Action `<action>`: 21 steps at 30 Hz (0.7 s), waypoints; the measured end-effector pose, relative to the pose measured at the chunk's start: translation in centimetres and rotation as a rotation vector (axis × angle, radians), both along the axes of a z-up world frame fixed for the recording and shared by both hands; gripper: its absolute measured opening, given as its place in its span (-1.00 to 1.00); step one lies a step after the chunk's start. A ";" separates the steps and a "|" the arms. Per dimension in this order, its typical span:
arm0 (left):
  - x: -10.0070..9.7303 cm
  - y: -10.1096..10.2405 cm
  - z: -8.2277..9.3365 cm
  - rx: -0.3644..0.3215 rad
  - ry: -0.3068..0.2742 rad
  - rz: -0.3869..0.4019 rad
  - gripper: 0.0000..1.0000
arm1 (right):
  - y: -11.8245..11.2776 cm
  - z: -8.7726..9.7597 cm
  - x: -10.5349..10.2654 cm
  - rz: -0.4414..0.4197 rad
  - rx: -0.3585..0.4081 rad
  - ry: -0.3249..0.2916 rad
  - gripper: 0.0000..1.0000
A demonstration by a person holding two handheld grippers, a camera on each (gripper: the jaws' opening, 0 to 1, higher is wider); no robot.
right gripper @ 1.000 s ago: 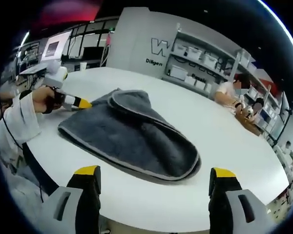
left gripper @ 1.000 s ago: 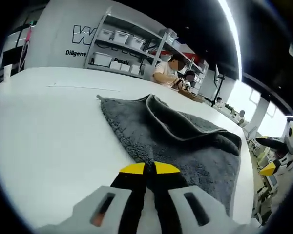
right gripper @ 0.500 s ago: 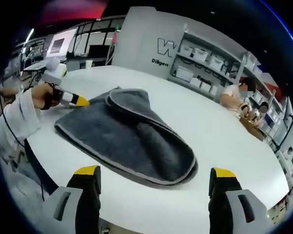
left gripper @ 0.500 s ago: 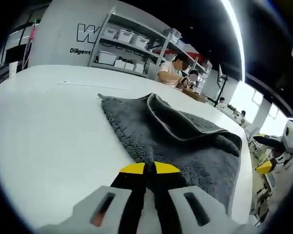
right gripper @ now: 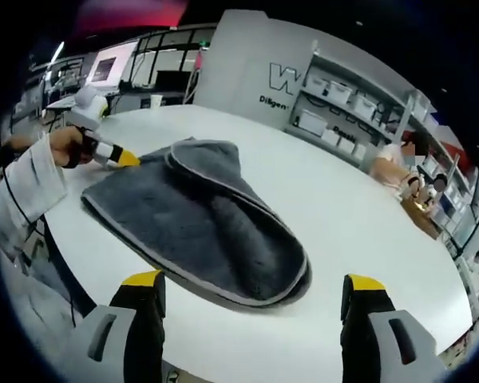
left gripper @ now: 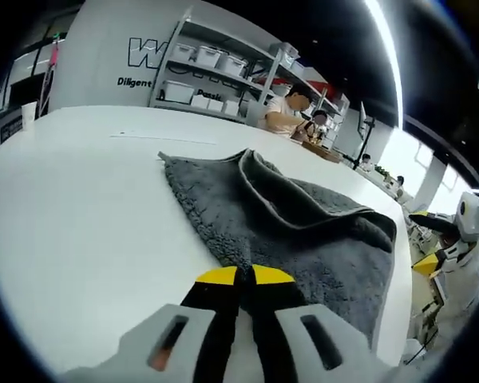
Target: Open the folded towel by lifting each exposed corner and separating the folded layers until the towel lies flat within the target outline without major curled edges
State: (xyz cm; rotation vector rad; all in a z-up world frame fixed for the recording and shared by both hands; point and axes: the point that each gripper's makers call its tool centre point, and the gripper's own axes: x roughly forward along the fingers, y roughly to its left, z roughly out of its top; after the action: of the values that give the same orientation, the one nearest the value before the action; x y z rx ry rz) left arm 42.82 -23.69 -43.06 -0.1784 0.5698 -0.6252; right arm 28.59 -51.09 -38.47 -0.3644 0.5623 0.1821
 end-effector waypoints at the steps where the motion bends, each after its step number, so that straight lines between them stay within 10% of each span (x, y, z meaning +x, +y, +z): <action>1: -0.1 0.3 0.0 0.006 0.000 0.000 -0.93 | 0.2 0.0 0.1 0.006 0.001 0.001 0.80; 21: -1.1 5.7 0.0 0.054 0.023 0.026 -0.93 | 3.5 -0.4 1.9 0.083 0.009 0.003 0.92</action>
State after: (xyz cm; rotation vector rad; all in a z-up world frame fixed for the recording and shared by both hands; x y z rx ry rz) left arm 41.69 -17.98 -43.05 -0.1424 0.6052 -0.5830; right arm 30.50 -47.55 -38.86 -0.3788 0.5498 0.2652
